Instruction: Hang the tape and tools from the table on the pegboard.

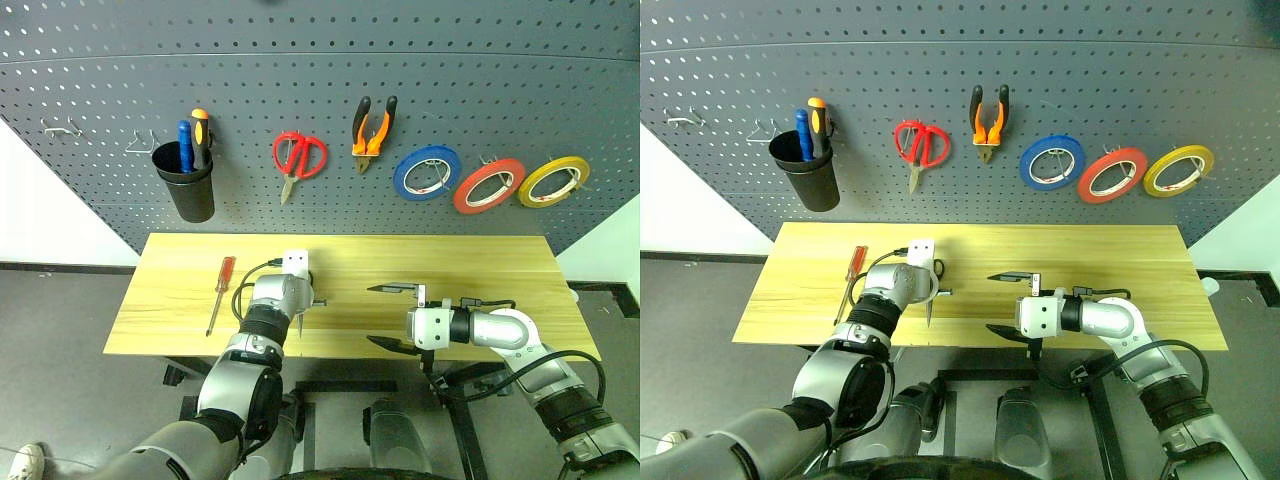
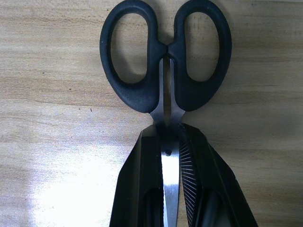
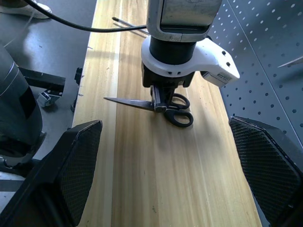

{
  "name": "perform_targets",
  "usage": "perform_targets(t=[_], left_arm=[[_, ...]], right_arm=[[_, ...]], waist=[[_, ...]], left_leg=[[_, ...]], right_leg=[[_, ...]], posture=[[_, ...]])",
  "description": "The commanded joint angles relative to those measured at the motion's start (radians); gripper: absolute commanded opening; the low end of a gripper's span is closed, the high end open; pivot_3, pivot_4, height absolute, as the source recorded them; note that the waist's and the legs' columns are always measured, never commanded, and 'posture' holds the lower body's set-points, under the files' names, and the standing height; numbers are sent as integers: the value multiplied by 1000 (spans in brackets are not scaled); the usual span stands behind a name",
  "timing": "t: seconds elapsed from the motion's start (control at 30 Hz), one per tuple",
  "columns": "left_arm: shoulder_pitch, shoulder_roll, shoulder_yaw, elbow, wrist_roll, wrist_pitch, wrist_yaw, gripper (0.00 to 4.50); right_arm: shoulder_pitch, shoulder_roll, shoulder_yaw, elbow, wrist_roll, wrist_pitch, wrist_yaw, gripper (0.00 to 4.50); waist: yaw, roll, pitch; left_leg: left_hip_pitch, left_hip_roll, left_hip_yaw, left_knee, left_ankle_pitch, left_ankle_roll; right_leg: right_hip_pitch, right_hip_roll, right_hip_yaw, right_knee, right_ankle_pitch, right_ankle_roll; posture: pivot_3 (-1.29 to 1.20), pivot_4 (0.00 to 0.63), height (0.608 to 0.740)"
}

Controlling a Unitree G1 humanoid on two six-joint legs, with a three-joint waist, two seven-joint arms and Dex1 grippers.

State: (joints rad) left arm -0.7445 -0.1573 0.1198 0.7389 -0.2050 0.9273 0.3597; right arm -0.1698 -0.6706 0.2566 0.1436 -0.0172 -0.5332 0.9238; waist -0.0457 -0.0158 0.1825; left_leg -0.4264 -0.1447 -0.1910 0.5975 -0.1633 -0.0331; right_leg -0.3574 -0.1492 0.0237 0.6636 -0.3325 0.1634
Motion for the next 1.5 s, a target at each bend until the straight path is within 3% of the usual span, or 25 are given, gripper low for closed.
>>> perform_targets(t=[0.03,0.33,0.47,0.63,0.77,1.07,1.23,1.5], left_arm=[[-26,-47,-3,-43,5,-7,-9,167],[113,34,-84,-349,33,-57,-136,167],[283,120,-148,-607,2,-419,-423,167],[432,203,-136,-735,-59,-667,-663,167],[550,277,-58,-774,-104,-882,-791,167],[589,322,68,-744,-197,-1131,-915,167],[562,335,69,-727,-202,-1180,-948,167],[442,352,45,-630,-157,-1199,-942,167]], right_arm=[[-2,-4,-17,-20,18,-6,1,4500],[5,-7,-39,-24,38,4,-3,4500],[9,-4,-54,-16,50,2,-11,4500],[11,0,-82,-15,78,8,-19,4500],[17,11,-128,-99,234,117,3,4500],[-27,35,-214,-349,559,463,22,4500],[-64,69,-245,-404,618,540,7,4500],[-79,105,-249,-399,588,552,18,4500]], waist=[[0,0,0],[-3,0,0],[-7,0,0],[5,2,-2],[-1,3,-2],[5,3,-4],[4,3,-5],[3,2,-12]], left_leg=[[0,0,0,0,0,0],[0,0,1,0,0,0],[0,1,1,-1,0,0],[0,1,1,0,0,0],[1,0,0,0,0,1],[0,1,-2,0,-1,1],[0,1,-2,0,-1,1],[0,1,-2,0,-1,1]], right_leg=[[0,0,0,0,0,0],[0,0,0,0,0,0],[-1,0,1,1,0,-1],[0,0,1,0,1,-2],[0,0,1,0,1,-2],[-3,0,2,-1,1,-2],[-4,0,2,-1,1,-2],[-4,0,2,-1,1,-2]], posture=[[-102,142,740],[-102,143,740],[-97,141,740],[-98,133,740],[-100,124,740],[-91,111,740],[-89,106,740],[-81,93,740]])
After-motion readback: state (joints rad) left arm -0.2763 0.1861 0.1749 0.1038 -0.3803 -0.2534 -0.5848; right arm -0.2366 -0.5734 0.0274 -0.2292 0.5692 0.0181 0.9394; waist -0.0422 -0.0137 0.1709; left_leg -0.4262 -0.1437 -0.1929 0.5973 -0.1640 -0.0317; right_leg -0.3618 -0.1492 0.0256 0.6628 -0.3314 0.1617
